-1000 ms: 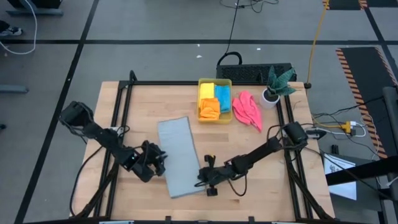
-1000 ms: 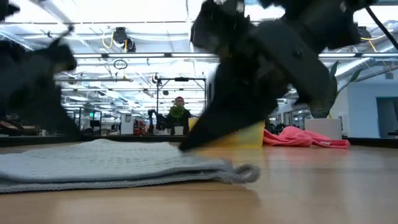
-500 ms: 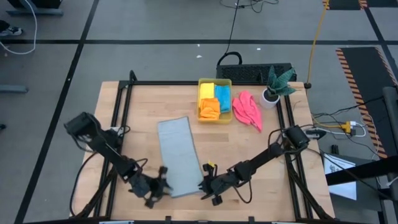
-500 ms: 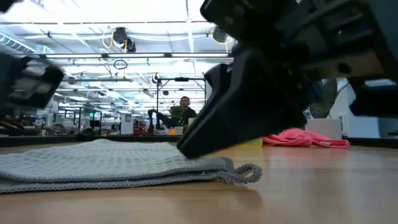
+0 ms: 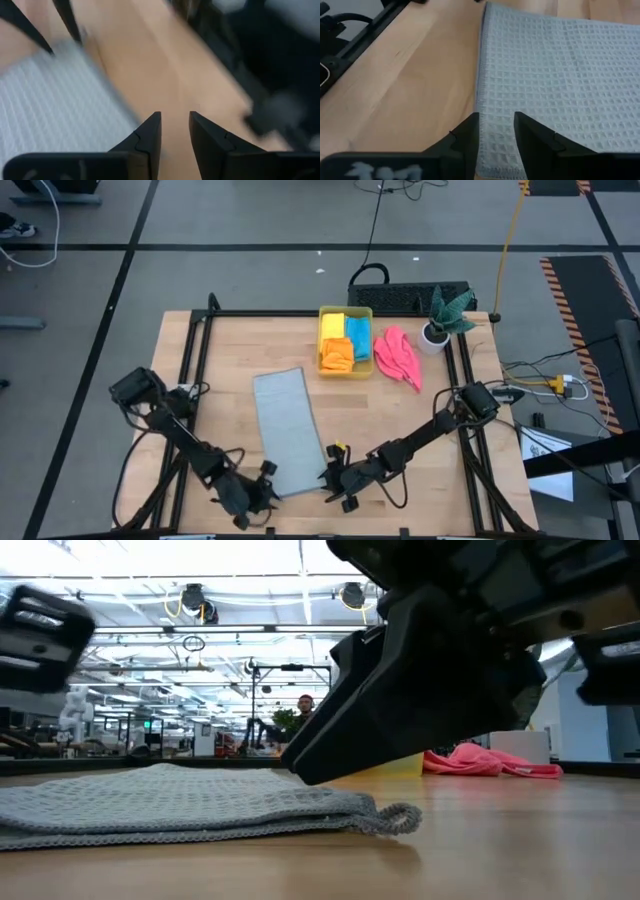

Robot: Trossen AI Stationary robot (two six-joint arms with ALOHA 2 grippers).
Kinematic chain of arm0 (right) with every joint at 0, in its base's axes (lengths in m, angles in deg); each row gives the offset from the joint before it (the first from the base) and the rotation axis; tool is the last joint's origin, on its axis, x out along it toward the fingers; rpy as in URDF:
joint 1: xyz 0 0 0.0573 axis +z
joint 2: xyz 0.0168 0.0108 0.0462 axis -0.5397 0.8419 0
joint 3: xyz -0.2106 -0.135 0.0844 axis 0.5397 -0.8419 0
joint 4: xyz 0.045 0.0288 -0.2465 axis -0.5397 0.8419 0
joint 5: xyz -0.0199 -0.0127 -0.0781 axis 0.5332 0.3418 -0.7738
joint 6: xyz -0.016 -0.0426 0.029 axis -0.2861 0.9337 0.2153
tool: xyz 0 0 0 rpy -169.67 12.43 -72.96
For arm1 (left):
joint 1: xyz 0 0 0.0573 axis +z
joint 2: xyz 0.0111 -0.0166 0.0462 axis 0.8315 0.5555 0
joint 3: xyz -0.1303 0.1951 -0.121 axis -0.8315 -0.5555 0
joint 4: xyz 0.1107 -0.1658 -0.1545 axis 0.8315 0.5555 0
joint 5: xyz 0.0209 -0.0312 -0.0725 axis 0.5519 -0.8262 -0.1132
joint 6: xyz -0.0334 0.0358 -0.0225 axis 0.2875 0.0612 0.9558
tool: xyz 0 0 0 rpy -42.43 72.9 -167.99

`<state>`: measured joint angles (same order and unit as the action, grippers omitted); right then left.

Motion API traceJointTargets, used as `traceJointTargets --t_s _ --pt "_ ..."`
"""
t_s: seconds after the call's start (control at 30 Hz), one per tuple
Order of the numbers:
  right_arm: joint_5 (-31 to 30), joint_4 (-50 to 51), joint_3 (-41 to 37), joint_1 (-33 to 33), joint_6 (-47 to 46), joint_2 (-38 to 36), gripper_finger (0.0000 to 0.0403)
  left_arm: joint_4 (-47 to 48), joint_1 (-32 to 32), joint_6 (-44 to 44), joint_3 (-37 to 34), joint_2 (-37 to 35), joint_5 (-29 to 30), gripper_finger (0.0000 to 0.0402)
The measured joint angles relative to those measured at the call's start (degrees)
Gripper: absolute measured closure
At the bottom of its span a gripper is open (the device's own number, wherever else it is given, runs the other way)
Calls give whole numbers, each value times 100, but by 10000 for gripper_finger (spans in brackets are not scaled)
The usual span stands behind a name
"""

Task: Fold microfiber towels
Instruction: Fold the gray microfiber towel

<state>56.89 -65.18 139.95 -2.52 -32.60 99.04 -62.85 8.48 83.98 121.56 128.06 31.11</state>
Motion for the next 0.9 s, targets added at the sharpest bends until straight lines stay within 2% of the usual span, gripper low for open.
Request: traceJointTargets --t_s 0.13,0.2,0.6,0.73,0.9 --pt "3 8 0 31 22 0 288 1929 0 267 612 2 143 296" --pt "3 9 0 34 90 0 288 2429 41 337 769 2 170 287" --pt "3 114 0 36 106 0 288 2419 68 468 815 19 242 170" --pt "5 172 0 47 112 0 289 2378 1 224 815 203 473 171" --pt "287 482 1 248 727 -190 289 2176 -10 109 826 460 472 211"
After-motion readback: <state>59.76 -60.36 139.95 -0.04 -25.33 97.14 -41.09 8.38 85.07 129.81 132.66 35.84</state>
